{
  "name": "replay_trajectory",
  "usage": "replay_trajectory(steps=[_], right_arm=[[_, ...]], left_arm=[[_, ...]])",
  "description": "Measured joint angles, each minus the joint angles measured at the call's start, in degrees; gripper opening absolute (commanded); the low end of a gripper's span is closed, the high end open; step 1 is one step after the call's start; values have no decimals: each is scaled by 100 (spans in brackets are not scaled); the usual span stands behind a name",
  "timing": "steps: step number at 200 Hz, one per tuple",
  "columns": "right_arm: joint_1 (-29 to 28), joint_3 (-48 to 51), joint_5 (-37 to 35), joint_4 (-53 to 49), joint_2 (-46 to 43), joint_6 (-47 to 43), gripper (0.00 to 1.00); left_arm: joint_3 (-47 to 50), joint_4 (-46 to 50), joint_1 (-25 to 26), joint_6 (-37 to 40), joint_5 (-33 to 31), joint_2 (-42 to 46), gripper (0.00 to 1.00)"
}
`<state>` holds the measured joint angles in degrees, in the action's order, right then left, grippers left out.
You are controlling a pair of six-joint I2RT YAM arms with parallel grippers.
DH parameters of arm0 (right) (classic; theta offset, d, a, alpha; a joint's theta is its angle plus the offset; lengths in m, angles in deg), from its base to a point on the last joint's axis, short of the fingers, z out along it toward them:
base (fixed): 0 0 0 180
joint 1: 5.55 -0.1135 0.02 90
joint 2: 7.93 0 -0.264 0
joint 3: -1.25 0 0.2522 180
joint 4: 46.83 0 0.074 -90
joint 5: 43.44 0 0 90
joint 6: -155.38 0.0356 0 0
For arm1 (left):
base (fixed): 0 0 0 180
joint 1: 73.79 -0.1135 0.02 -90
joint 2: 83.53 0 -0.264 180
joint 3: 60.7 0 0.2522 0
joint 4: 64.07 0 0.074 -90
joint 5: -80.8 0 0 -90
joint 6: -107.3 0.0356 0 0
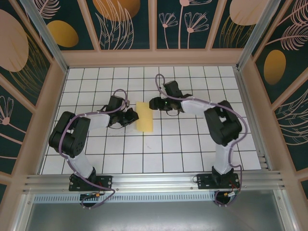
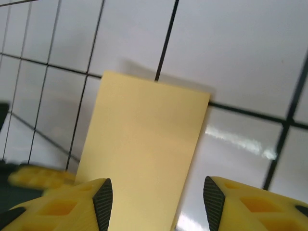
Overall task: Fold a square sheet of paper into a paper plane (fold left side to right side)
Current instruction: Third fold the triangle at the center of the table.
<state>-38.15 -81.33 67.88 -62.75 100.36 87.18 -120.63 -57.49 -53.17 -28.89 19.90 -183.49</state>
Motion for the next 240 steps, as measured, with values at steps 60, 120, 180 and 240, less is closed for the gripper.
replay_trajectory(steps=[60,120,180,240], right_arm=[[-1432,2079,-870,1176,-1952,-680,62],[-3034,1869,-2400,1307,-1187,-1757,73],[-3051,1351,-3176,1161,-492,-2282,78],[-3051,1099,-3563,1121,-144,-2516,74]], left_arm=[[0,-42,0,-258,140,17,10],[11,-61,0,-367,197,17,10],[11,-63,0,-367,197,20,9],[22,-72,0,-365,197,173,9]])
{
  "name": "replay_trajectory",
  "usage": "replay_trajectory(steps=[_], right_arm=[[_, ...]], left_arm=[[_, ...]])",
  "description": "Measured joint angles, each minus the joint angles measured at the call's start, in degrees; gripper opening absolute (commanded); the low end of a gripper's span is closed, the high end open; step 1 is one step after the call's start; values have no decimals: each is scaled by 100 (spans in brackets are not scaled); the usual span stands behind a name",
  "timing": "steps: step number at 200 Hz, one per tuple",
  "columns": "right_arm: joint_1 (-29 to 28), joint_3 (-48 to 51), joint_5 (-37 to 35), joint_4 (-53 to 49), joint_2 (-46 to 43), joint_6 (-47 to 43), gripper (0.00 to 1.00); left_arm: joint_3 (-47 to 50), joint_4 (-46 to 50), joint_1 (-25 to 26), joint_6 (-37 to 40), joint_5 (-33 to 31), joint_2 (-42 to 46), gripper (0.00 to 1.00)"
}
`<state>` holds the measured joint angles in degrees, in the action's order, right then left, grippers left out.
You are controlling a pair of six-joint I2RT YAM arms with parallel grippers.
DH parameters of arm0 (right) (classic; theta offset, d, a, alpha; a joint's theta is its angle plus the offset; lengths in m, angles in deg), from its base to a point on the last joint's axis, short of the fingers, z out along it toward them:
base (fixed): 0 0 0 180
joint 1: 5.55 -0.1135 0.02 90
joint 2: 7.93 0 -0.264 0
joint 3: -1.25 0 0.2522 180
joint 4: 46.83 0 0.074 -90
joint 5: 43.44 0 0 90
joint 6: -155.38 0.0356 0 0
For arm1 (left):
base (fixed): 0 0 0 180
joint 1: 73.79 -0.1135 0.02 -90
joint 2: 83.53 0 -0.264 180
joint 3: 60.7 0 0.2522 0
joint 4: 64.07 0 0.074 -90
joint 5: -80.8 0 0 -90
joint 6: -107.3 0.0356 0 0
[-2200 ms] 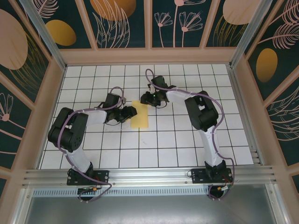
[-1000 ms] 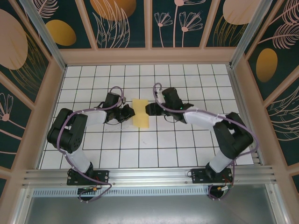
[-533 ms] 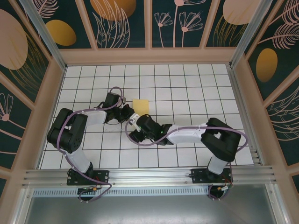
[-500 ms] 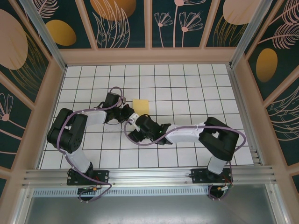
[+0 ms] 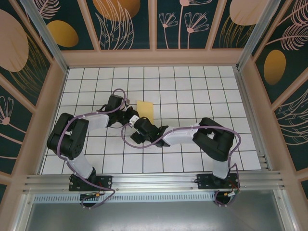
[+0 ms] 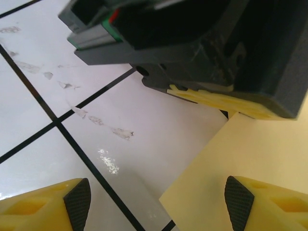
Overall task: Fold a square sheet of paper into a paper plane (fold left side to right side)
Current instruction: Third fold the triangle at the center of the table.
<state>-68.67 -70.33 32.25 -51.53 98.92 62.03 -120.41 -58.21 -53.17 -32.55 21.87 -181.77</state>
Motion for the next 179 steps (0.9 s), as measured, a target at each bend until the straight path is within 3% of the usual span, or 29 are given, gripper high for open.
replay_trajectory(steps=[68,157,179], right_arm=[[0,-4,-256,4,4,-94,49],[4,61,-271,11,-173,-94,0],[46,105,-214,17,-271,-63,0]], left_arm=[[0,0,0,0,2,0,9],[2,0,0,2,2,0,13],[0,2,0,15,0,0,19]])
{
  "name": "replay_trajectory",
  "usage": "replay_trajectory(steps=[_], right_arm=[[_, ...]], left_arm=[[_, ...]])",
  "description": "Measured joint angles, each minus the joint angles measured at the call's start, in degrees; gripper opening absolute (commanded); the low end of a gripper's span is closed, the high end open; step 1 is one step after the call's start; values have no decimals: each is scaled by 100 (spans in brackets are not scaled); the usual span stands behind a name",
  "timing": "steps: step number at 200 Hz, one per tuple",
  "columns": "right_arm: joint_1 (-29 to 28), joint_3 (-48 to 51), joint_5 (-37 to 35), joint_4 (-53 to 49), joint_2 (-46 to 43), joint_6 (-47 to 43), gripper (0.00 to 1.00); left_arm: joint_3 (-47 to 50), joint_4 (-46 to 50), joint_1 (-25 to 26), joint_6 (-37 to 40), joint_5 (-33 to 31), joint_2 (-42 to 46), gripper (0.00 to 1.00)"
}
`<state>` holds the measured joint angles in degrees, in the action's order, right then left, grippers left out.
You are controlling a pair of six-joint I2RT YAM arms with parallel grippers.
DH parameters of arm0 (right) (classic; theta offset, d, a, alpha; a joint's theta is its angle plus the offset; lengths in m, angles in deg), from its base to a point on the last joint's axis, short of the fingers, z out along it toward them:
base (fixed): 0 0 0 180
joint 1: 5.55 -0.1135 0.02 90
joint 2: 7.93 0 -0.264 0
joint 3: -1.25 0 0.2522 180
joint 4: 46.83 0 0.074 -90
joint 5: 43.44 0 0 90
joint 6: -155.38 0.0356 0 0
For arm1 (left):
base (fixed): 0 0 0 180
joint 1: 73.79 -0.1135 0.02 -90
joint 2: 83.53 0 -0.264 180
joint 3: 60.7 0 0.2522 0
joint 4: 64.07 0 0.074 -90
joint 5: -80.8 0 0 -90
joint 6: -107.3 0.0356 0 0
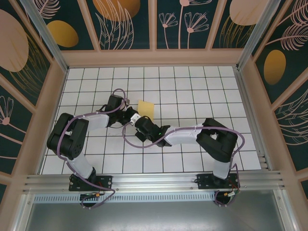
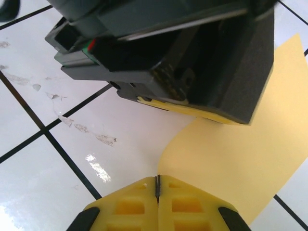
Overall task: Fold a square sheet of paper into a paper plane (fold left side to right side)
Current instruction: Third fold the triangle at the center of the table.
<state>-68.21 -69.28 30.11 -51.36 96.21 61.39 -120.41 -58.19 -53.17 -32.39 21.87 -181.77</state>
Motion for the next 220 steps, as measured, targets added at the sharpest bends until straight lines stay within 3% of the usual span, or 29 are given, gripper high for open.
replay_trajectory(steps=[13,25,43,67,91,113,151,220], right_arm=[[46,79,44,-2,-85,2,0],[101,170,118,-4,-157,7,0],[186,308,238,-4,-238,20,0],[293,472,415,-9,-317,31,0],[358,557,564,-20,-396,48,0],[376,581,671,-17,-407,50,0],[409,597,870,-15,-407,133,0],[516,597,1038,0,-404,160,0]], left_arm=[[2,0,0,13,-2,0,23],[0,13,0,74,-4,2,36],[0,111,0,109,-24,39,38],[0,280,0,229,-70,205,53],[-4,476,0,328,-164,442,58],[-81,748,0,448,-302,599,55],[-549,1054,-7,682,-389,507,35],[-2304,1019,-7,962,-103,-1266,27]])
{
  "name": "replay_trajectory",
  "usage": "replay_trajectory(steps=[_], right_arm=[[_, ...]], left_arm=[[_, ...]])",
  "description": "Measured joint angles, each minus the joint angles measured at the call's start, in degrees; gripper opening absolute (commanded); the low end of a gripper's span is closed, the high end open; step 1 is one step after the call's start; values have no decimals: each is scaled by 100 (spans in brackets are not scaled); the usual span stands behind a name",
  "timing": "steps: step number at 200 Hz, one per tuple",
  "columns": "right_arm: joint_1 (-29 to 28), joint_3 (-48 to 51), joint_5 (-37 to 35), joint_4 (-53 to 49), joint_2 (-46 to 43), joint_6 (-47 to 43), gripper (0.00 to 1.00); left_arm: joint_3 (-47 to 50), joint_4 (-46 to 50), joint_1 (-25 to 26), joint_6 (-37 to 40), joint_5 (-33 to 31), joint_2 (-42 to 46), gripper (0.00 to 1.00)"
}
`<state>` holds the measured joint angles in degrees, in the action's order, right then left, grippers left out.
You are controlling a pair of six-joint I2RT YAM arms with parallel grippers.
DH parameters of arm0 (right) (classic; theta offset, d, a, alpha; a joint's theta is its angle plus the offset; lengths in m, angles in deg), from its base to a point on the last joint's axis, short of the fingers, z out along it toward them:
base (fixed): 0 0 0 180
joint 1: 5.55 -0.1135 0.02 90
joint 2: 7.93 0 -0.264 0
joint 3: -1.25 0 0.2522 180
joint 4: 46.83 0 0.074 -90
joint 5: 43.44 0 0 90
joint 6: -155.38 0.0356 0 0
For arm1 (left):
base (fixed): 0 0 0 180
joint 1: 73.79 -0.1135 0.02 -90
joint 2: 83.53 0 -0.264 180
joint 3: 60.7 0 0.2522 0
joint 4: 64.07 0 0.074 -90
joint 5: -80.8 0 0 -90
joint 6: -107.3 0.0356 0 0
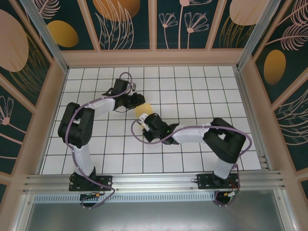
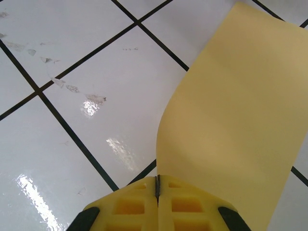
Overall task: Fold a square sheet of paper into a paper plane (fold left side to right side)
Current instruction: Third fold the triangle at the center of the table.
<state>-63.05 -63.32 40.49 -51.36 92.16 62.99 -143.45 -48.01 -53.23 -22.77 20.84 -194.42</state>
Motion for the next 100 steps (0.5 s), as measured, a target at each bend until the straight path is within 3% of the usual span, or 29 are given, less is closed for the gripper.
replay_trajectory(steps=[45,100], right_arm=[[98,-2,236,-2,0,63,0],[566,-254,1082,-136,52,177,0]], left_arm=[[-37,59,0,111,103,-535,24],[-61,92,0,282,103,-706,22]])
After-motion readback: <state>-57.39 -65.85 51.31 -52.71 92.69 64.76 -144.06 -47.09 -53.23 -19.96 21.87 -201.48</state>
